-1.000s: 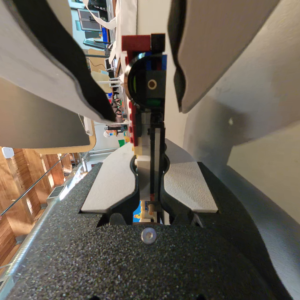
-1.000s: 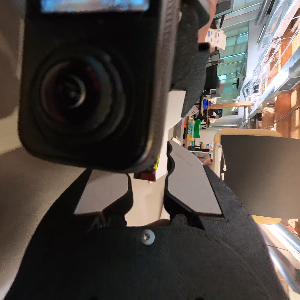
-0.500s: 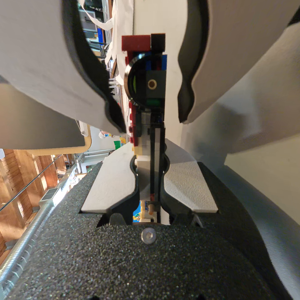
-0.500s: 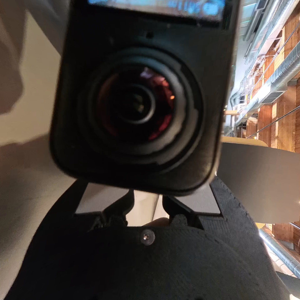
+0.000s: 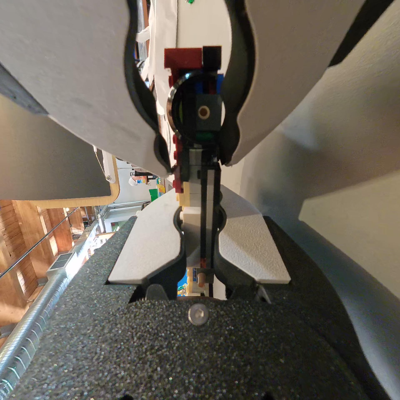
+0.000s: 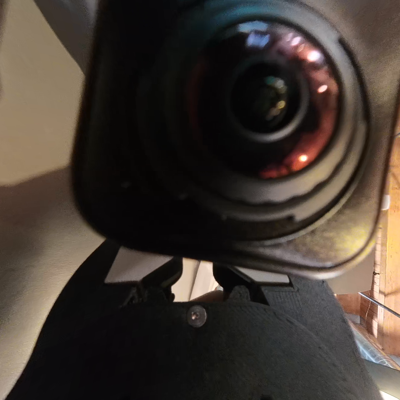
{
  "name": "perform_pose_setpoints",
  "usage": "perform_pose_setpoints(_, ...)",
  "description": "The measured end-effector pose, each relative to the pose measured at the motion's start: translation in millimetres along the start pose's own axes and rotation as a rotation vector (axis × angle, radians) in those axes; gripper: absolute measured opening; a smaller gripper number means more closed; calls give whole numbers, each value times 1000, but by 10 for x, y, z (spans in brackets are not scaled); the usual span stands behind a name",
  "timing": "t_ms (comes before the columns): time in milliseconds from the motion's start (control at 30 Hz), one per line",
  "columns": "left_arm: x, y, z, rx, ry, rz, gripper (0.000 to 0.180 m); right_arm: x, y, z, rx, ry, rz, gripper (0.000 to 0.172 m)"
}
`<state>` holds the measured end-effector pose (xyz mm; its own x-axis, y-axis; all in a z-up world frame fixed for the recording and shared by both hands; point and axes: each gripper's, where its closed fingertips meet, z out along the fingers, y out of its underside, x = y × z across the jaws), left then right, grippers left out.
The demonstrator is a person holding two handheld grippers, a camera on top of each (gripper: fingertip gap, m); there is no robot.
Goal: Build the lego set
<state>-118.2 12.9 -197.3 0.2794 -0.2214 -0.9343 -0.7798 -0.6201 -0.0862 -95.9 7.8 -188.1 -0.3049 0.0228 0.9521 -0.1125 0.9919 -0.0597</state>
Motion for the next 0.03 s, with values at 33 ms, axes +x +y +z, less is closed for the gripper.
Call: perform_pose_setpoints(33, -1, -2, -1, 1, -1, 2, 25, 0, -2, -3, 3, 0, -3, 96)
